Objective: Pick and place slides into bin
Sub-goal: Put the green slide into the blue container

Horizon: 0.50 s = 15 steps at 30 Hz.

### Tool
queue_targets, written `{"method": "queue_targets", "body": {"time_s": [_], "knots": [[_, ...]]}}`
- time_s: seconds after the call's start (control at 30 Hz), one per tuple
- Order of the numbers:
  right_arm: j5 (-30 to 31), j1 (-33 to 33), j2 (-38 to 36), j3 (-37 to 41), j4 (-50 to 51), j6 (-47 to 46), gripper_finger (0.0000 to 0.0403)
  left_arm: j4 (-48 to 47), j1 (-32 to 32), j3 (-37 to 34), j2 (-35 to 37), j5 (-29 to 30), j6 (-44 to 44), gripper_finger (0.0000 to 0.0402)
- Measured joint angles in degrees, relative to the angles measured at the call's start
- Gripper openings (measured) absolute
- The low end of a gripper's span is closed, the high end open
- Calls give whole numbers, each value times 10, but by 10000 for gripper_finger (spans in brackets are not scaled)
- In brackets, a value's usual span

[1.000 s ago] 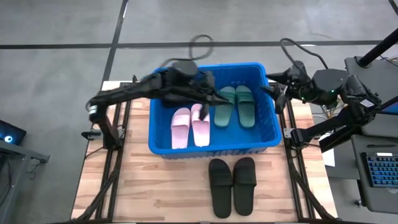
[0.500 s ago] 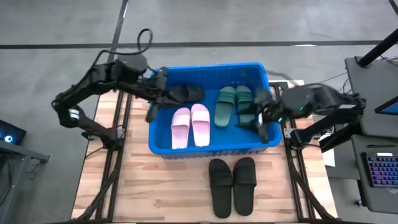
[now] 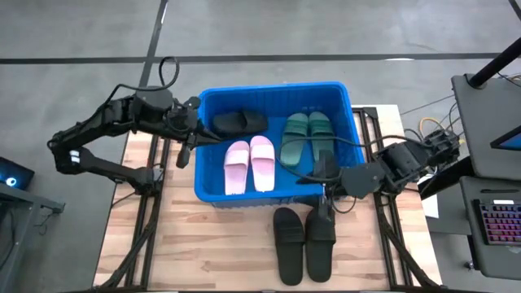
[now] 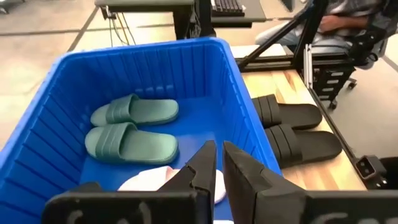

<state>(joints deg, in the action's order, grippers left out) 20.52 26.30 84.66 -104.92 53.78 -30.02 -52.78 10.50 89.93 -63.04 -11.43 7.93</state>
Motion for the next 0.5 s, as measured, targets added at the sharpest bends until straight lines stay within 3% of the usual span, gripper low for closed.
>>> {"method": "queue_targets", "body": {"time_s": [0.5], "knots": [[21, 32, 127, -206, 252, -64, 224, 19, 0, -71, 54, 0, -31, 13]]}}
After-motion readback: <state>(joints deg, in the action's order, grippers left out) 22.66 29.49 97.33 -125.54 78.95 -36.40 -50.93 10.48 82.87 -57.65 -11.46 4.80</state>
